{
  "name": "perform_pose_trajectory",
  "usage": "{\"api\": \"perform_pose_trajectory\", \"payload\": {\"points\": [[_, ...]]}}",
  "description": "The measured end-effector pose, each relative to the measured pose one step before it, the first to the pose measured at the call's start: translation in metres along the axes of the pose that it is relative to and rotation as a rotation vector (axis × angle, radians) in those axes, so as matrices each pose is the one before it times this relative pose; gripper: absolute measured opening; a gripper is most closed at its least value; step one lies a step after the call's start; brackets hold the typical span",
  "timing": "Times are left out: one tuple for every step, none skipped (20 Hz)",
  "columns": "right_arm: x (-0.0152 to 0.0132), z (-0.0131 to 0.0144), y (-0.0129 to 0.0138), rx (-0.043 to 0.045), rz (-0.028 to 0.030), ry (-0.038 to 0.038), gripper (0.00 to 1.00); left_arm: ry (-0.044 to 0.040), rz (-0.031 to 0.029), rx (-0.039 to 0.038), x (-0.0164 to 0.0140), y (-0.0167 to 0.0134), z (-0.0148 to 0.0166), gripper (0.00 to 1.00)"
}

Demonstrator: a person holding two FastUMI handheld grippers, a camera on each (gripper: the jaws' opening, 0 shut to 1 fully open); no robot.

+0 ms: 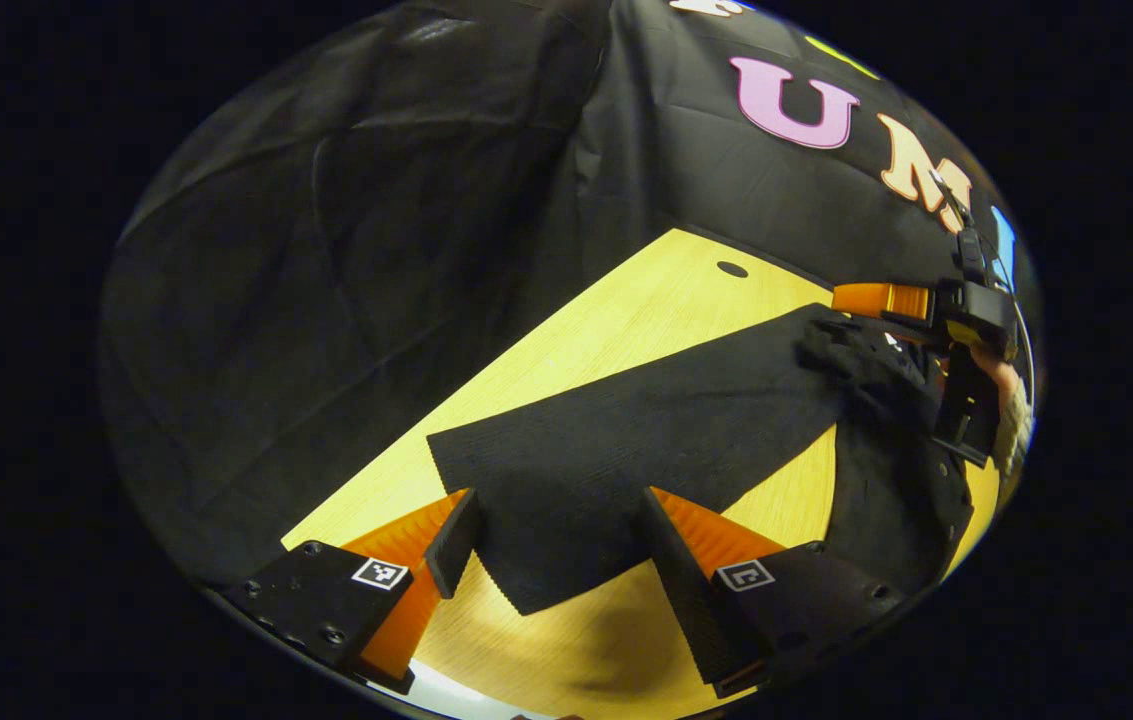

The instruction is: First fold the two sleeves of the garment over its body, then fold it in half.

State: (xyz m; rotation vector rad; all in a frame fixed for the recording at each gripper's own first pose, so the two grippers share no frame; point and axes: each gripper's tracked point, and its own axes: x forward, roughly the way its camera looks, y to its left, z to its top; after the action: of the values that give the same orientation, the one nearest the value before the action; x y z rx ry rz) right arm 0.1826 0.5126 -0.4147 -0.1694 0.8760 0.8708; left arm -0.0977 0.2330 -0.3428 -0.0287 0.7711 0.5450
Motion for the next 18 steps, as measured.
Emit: {"api": "perform_pose_trajectory", "payload": {"points": [[-0.00652, -0.0068, 0.00423, -0.01038, -0.0021, 0.004, 0.98, 0.00719, -0.00128, 0.00864, 0.00095, -0.00017, -0.002, 0.96], [-0.0045, -0.00019, 0.00178, -0.00642, 0.00169, -0.0006, 0.98, 0.00791, 0.00161, 0.00208, 0.00018, 0.00064, -0.00193, 0.96], [-0.00161, -0.00789, 0.01128, -0.00474, -0.00122, -0.00987, 0.99, 0.01018, 0.00383, -0.00442, -0.00033, -0.00013, -0.00171, 0.96], [-0.00064, 0.00202, -0.00126, -0.0023, -0.00425, -0.01448, 0.98, 0.00702, -0.0023, -0.00467, 0.00198, -0.0021, -0.00195, 0.96], [0.00018, -0.00016, 0.00042, -0.00104, -0.00509, -0.01353, 0.98, 0.00373, -0.00001, 0.00037, 0.00016, -0.001, -0.00108, 0.96], [0.0002, 0.00281, -0.00178, -0.00094, -0.00712, -0.01544, 0.98, 0.00179, 0.00631, 0.00765, 0.00034, 0.00176, -0.00129, 0.96], [-0.00144, 0.0037, -0.00232, -0.00043, -0.01081, -0.01614, 0.98, 0.00564, 0.00345, 0.01058, 0.00073, 0.00051, -0.00169, 0.96], [-0.00173, 0.00405, -0.0021, 0.00165, -0.00948, -0.01737, 0.98, 0.00626, 0.00388, 0.01162, 0.0016, 0.00045, -0.00392, 0.95], [-0.0002, 0.00008, 0.00097, 0.00214, -0.00836, -0.01844, 0.98, 0.00096, 0.00711, 0.0185, 0.00016, 0.00083, -0.00185, 0.95], [-0.00043, 0.00194, -0.00205, 0.00072, -0.01195, -0.0182, 0.98, 0.00502, 0.0066, 0.02228, 0.0013, 0.00086, -0.00162, 0.95], [-0.00057, 0.00115, -0.00022, -0.00165, -0.01352, -0.01902, 0.98, -0.00352, 0.00259, 0.01922, -0.00114, -0.00054, -0.00087, 0.95], [-0.00112, 0.00342, -0.00417, -0.00195, -0.01495, -0.01815, 0.98, -0.01361, 0.00263, 0.00976, 0.00021, 0.00067, 0.00195, 0.95], [0.0004, 0.00459, -0.00687, -0.00265, -0.01652, -0.01564, 0.98, -0.00225, 0.00311, -0.00234, -0.0003, -0.00018, -0.00089, 0.95], [0.00048, 0.00485, -0.00751, -0.00412, -0.01671, -0.01413, 0.98, -0.00605, 0.00178, -0.00858, 0.00029, 0.00037, 0.00117, 0.95], [-0.01402, 0.00659, -0.01279, -0.00354, -0.01595, -0.01206, 0.98, 0.00087, -0.00022, -0.00867, 0.00006, 0.0005, 0.00025, 0.95], [-0.01049, 0.00531, -0.01169, -0.00195, -0.01572, -0.01088, 0.98, -0.00167, -0.00183, -0.00081, -0.00021, -0.0002, -0.00018, 0.95], [-0.01329, 0.00609, -0.0101, -0.00158, -0.01277, -0.01105, 0.98, 0.00106, -0.00289, 0.00602, 0.00024, -0.0002, -0.00061, 0.94], [-0.01103, 0.0053, -0.01055, -0.00115, -0.01281, -0.01197, 0.98, 0.00338, -0.00743, 0.00809, -0.00061, -0.00124, 0.00067, 0.95]]}}
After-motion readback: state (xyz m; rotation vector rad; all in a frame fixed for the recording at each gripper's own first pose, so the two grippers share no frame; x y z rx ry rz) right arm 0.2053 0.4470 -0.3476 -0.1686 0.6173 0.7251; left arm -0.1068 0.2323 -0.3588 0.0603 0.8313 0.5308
